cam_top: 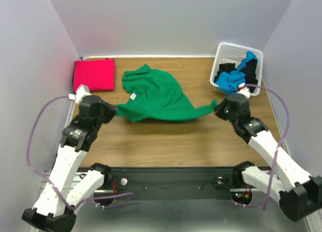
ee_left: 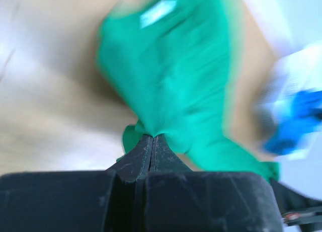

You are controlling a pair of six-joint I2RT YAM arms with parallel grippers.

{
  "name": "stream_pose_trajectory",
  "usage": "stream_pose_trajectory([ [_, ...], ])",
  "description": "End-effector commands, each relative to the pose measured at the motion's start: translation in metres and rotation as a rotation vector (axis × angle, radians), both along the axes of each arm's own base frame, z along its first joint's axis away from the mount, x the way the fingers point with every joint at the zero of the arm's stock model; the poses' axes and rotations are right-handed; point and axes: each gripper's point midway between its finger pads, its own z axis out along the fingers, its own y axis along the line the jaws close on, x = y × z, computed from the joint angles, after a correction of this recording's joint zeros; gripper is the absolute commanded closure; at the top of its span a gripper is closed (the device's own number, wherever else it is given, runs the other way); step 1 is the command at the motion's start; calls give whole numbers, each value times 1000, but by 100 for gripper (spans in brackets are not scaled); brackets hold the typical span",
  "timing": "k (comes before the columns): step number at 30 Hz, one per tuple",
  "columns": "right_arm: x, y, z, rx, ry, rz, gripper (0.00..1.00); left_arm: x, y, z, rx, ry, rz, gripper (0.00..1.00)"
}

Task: Fold and stack the t-shirts
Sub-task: Flatten the tshirt out

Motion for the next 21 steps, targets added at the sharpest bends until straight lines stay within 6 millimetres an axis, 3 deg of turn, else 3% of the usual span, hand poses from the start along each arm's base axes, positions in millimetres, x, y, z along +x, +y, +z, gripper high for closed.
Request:
stream_pose_trajectory([
  [1,8,1,111,5,-279,66,100,-1,22,147,-34,-388,87,100],
  [3,1,0,149,-5,-371,96,99,-10,29,184,-49,-479,105,100],
  [4,-2,-2,178,6,-433,94,100,-21,36,220,-64,-562,126,100],
  [5,-7,-4,191,-8,-464,102,100,-28,40,237,-60,-600,129,100],
  [6,-14,-8,218,3,-524,98,100,-40,45,265,-71,-661,137,100],
  [9,-29,-14,255,6,-605,97,100,-60,54,302,-63,-739,147,100],
  [10,-39,-19,276,14,-657,92,100,-70,58,324,-63,-789,149,100],
  [16,-87,-27,362,58,-861,133,100,-114,59,391,-89,-962,84,100],
  [21,-116,-20,399,102,-952,219,100,-138,57,419,-118,-1054,36,100],
])
